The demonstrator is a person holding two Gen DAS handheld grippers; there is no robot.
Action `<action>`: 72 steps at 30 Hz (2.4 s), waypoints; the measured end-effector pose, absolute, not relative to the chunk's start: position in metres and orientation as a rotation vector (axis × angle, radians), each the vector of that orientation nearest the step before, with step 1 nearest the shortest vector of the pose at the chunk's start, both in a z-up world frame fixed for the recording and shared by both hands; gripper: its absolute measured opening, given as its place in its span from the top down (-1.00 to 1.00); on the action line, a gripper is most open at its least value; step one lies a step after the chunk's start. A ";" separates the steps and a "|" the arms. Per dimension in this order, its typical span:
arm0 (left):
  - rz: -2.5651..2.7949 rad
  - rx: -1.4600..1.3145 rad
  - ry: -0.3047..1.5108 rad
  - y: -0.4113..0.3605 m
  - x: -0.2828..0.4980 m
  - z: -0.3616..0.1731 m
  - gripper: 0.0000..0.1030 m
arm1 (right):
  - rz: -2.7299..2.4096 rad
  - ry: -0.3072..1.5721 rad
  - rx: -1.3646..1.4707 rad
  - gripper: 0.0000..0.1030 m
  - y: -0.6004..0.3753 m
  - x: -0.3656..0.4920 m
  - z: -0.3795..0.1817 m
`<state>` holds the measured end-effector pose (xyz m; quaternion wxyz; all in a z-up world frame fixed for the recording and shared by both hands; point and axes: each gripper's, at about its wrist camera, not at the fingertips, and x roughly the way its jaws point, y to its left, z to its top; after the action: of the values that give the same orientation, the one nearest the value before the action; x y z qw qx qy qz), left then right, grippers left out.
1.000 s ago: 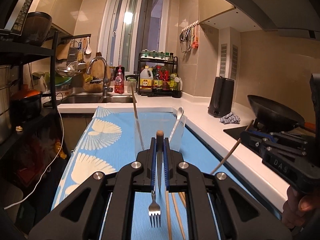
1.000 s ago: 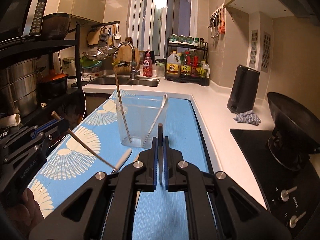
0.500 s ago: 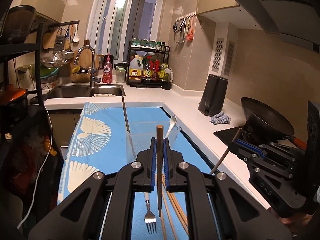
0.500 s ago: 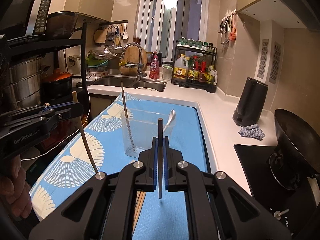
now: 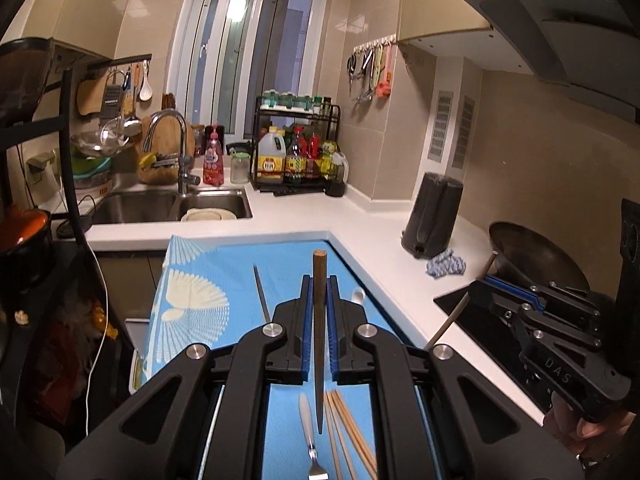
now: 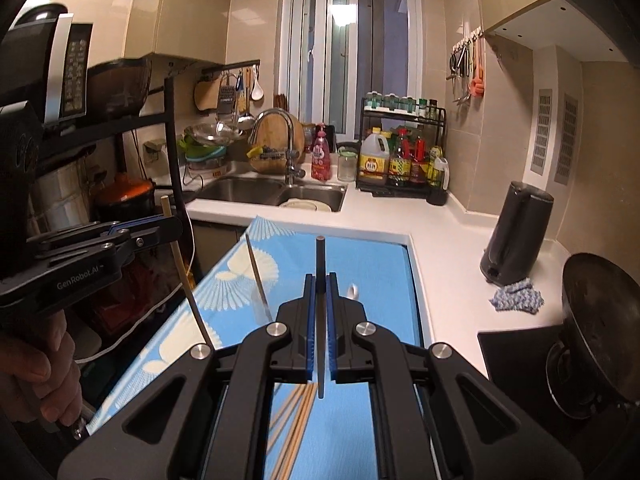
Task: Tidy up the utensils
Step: 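Lift both held chopsticks and carry them above the clear container, then open both tools to drop the chopsticks into the container, then lower the left tool over the fork while the right tool approaches the chopsticks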
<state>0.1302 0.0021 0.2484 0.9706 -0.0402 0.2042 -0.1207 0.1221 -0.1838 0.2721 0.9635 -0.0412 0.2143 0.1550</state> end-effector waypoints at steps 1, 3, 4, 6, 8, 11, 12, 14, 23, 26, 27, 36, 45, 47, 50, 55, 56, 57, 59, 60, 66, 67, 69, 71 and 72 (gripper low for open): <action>-0.243 -0.081 0.402 0.002 0.135 0.255 0.87 | 0.320 0.428 -0.077 0.90 -0.182 0.127 0.278; -0.244 -0.082 0.380 0.002 0.146 0.266 0.87 | 0.327 0.404 -0.069 0.90 -0.178 0.139 0.292; -0.236 -0.079 0.366 0.003 0.152 0.272 0.87 | 0.330 0.390 -0.067 0.90 -0.176 0.144 0.298; -0.234 -0.090 0.344 0.005 0.163 0.281 0.87 | 0.342 0.371 -0.049 0.90 -0.175 0.157 0.306; -0.223 -0.101 0.321 0.009 0.175 0.287 0.87 | 0.338 0.355 -0.036 0.90 -0.173 0.170 0.311; -0.214 -0.114 0.301 0.013 0.192 0.288 0.87 | 0.329 0.331 -0.033 0.90 -0.169 0.186 0.311; -0.211 -0.112 0.300 0.013 0.198 0.287 0.87 | 0.318 0.335 -0.040 0.90 -0.166 0.193 0.307; -0.209 -0.101 0.301 0.012 0.210 0.283 0.87 | 0.326 0.352 -0.036 0.90 -0.163 0.206 0.300; -0.238 -0.058 0.449 0.003 0.254 0.219 0.87 | 0.321 0.454 -0.046 0.90 -0.158 0.239 0.247; -0.250 -0.021 0.507 -0.006 0.261 0.196 0.87 | 0.326 0.503 -0.033 0.89 -0.160 0.248 0.230; -0.252 -0.014 0.523 -0.006 0.262 0.191 0.87 | 0.322 0.526 -0.029 0.86 -0.161 0.251 0.224; -0.267 -0.042 0.476 0.000 0.244 0.212 0.25 | 0.235 0.490 -0.058 0.33 -0.177 0.230 0.235; -0.260 -0.012 0.380 -0.007 0.172 0.216 0.25 | 0.208 0.385 -0.036 0.33 -0.197 0.161 0.251; -0.261 -0.016 0.378 -0.009 0.152 0.204 0.25 | 0.208 0.376 -0.024 0.33 -0.200 0.144 0.244; -0.234 -0.007 0.381 -0.014 0.129 0.183 0.26 | 0.197 0.386 -0.008 0.33 -0.202 0.122 0.224; -0.185 -0.022 0.400 -0.019 0.096 0.149 0.32 | 0.200 0.418 -0.001 0.33 -0.200 0.090 0.182; -0.180 -0.031 0.407 -0.020 0.092 0.144 0.32 | 0.196 0.424 0.000 0.33 -0.199 0.085 0.173; -0.177 -0.044 0.418 -0.021 0.087 0.136 0.32 | 0.192 0.428 0.001 0.33 -0.199 0.080 0.166; -0.168 -0.053 0.430 -0.022 0.079 0.125 0.37 | 0.172 0.437 0.007 0.33 -0.201 0.072 0.152; -0.160 -0.056 0.435 -0.023 0.075 0.119 0.40 | 0.165 0.450 0.018 0.34 -0.203 0.070 0.144; -0.120 -0.108 0.485 -0.015 0.057 0.078 0.80 | 0.180 0.539 0.039 0.88 -0.205 0.058 0.098; -0.116 -0.120 0.497 -0.016 0.053 0.068 0.85 | 0.184 0.553 0.041 0.88 -0.204 0.055 0.089; -0.105 -0.119 0.518 -0.018 0.046 0.050 0.86 | 0.199 0.593 0.057 0.88 -0.203 0.051 0.073; -0.113 -0.118 0.539 -0.022 0.040 0.034 0.86 | 0.208 0.630 0.063 0.88 -0.200 0.049 0.058; -0.118 -0.116 0.550 -0.023 0.037 0.026 0.86 | 0.215 0.654 0.065 0.88 -0.199 0.047 0.049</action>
<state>0.0369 -0.0233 0.0265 0.9591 -0.0571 0.2711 -0.0581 0.0466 -0.1991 0.0485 0.9408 0.0321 0.3205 0.1055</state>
